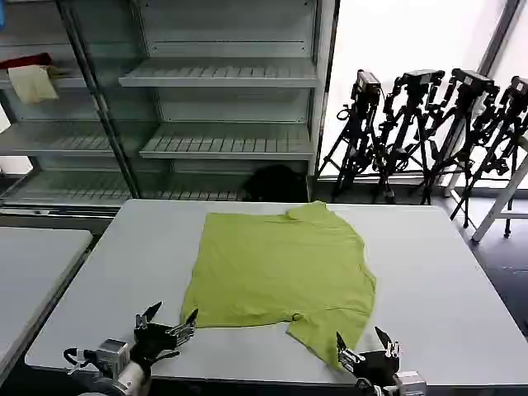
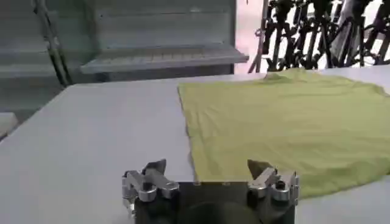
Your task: Fold and organize the clothes.
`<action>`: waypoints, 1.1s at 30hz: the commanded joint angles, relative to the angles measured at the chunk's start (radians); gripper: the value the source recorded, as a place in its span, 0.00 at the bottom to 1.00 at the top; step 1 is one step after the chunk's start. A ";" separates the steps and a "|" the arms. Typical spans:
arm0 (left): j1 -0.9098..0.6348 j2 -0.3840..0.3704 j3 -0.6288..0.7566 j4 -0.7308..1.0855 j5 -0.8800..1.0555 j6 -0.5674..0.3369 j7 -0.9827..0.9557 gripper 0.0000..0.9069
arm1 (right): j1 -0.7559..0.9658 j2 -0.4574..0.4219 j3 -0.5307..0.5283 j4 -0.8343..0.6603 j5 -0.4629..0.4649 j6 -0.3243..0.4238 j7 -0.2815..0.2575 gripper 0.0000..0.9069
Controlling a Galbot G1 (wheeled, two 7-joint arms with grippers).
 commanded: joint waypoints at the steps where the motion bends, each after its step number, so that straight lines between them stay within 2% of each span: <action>1: 0.004 -0.010 0.035 0.019 0.042 0.001 0.005 0.94 | -0.007 0.003 -0.013 -0.011 -0.019 0.000 0.001 1.00; 6: -0.006 -0.012 0.039 0.043 0.054 0.001 0.018 0.94 | 0.003 0.018 -0.031 -0.036 -0.045 0.000 -0.007 1.00; 8: -0.005 -0.016 0.045 0.050 0.066 0.000 0.023 0.90 | 0.002 0.021 -0.039 -0.039 -0.051 0.000 -0.008 1.00; 9: -0.005 -0.017 0.049 0.052 0.070 0.000 0.024 0.74 | 0.002 0.021 -0.042 -0.041 -0.053 0.000 -0.008 0.97; 10: -0.005 -0.019 0.053 0.056 0.076 0.000 0.028 0.61 | 0.001 0.021 -0.043 -0.043 -0.057 0.000 -0.009 0.83; 11: -0.006 -0.020 0.055 0.060 0.079 0.000 0.031 0.18 | 0.000 0.021 -0.044 -0.045 -0.064 0.000 -0.012 0.71; 12: -0.006 -0.021 0.057 0.064 0.084 0.000 0.032 0.08 | -0.001 0.021 -0.046 -0.047 -0.067 0.000 -0.013 0.71; 13: -0.007 -0.023 0.058 0.066 0.085 0.001 0.033 0.02 | -0.003 0.020 -0.047 -0.048 -0.069 0.000 -0.013 0.43; 14: -0.007 -0.025 0.058 0.068 0.086 0.001 0.035 0.02 | -0.004 0.020 -0.047 -0.049 -0.070 0.000 -0.013 0.33; 15: -0.007 -0.025 0.058 0.070 0.087 0.001 0.037 0.02 | -0.005 0.020 -0.048 -0.049 -0.073 0.000 -0.014 0.19; 16: -0.007 -0.026 0.058 0.072 0.087 0.002 0.037 0.01 | -0.008 0.020 -0.048 -0.050 -0.077 -0.001 -0.015 0.14; 17: -0.005 -0.026 0.057 0.072 0.088 0.002 0.039 0.02 | -0.009 0.019 -0.048 -0.050 -0.078 -0.001 -0.015 0.00; 25: 0.010 -0.030 0.048 0.052 0.081 0.001 0.055 0.02 | -0.017 0.021 -0.047 -0.040 -0.079 0.001 -0.020 0.00; 33: 0.013 -0.032 0.039 0.047 0.074 0.002 0.072 0.01 | -0.008 0.024 -0.040 -0.023 -0.042 0.001 -0.012 0.00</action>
